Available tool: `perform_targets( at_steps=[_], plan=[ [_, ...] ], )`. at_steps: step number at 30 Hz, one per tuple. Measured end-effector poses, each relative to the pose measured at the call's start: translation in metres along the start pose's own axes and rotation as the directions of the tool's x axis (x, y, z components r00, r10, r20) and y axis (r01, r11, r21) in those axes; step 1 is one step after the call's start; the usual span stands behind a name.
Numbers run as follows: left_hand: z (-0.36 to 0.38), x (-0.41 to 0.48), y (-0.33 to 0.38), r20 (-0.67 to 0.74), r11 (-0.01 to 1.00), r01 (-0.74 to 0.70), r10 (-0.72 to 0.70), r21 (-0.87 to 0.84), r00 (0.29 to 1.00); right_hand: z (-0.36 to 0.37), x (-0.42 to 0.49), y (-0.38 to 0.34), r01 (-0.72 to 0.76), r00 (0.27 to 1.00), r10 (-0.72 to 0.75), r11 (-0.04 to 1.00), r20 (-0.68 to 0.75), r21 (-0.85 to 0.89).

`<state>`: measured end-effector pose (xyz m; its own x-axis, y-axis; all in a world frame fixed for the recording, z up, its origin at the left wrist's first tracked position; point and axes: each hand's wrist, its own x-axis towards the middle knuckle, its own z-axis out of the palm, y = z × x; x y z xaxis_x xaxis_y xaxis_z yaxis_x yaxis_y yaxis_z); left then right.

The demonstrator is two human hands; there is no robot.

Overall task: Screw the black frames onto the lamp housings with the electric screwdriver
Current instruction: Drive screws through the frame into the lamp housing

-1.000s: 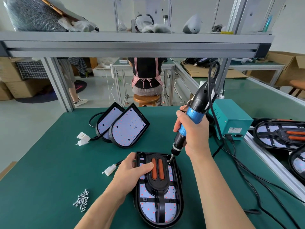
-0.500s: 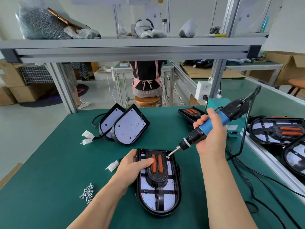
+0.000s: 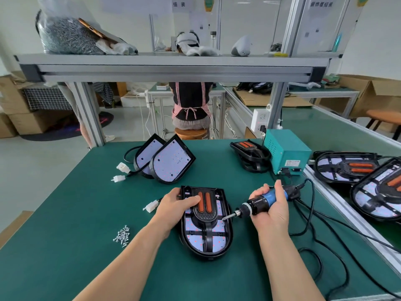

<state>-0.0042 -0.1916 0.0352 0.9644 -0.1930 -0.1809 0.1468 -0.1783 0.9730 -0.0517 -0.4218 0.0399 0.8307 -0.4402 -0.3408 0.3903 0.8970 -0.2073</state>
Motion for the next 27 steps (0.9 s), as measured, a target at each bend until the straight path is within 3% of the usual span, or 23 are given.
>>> perform_targets(
  at_steps=[6,15,20,27],
  plan=[
    [-0.005,-0.01,-0.001,-0.088,0.988,-0.031,0.045,0.149,0.995,-0.005,0.003,0.002,-0.031,0.996,0.033,0.999,0.084,-0.023],
    [-0.099,-0.036,-0.018,-0.43,0.966,0.002,0.113,0.257,0.896,-0.009,0.007,0.004,-0.025,0.995,0.031,0.998,0.098,-0.059],
    [-0.128,-0.059,-0.018,-0.309,0.901,0.069,0.075,0.429,0.948,-0.008,0.006,0.005,-0.023,0.995,0.031,0.996,0.093,-0.082],
    [-0.133,-0.084,-0.015,-0.099,0.761,0.012,0.069,0.648,0.993,-0.009,0.006,0.006,-0.027,0.994,0.038,0.995,0.101,-0.101]
  ],
)
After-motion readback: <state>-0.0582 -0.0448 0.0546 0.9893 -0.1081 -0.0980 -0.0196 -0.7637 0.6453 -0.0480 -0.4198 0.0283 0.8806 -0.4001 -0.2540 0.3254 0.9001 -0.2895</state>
